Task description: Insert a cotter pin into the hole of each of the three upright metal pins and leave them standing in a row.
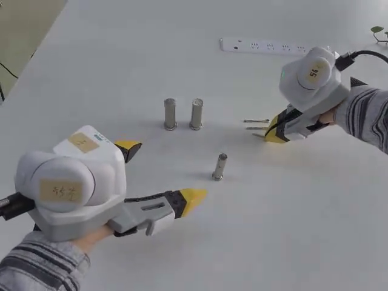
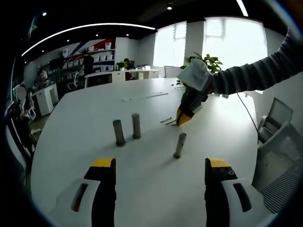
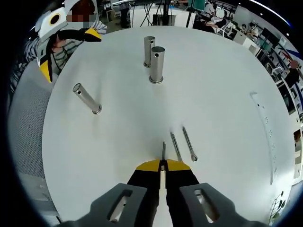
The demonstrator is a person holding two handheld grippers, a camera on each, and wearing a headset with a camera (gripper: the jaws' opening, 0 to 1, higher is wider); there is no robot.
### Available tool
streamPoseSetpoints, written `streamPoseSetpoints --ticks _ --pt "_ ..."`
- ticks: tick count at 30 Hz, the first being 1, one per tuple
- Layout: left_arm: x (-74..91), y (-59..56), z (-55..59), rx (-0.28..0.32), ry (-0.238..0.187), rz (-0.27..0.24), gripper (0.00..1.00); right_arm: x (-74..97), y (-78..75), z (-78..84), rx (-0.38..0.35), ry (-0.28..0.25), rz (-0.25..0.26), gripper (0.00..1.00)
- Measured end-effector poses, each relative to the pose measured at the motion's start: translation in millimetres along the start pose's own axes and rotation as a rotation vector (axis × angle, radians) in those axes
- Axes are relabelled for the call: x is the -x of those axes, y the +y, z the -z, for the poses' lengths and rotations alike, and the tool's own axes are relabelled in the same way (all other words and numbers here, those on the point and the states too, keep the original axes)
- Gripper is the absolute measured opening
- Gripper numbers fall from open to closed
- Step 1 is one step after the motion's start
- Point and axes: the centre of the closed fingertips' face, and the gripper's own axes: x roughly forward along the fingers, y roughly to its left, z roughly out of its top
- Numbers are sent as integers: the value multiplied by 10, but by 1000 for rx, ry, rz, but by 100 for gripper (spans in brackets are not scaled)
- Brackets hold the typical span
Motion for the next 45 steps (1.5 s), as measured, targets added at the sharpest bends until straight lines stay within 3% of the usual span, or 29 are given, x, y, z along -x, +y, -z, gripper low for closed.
streamPoseSetpoints --ticks 5,11,13,24,29,38,43,45 --pt "3 -16 6 2 4 10 72 23 19 -6 27 -18 11 0" --pt "-5 -42 -20 -13 11 25 68 184 44 -171 56 -111 69 0" --pt "-10 -49 -31 -15 16 32 66 194 -12 -205 78 -144 86 0" --pt "-37 -148 -194 21 0 83 55 527 420 -523 232 -229 138 0" --pt "-69 -235 -269 31 -5 119 48 605 539 -647 302 -274 157 0" --pt "-109 -420 -355 150 -27 205 29 676 904 -845 426 -304 152 0" --pt "-114 -455 -366 190 -27 216 22 707 1047 -942 465 -332 142 0" --pt "-112 -483 -379 234 -34 231 20 718 1105 -978 483 -338 138 0"
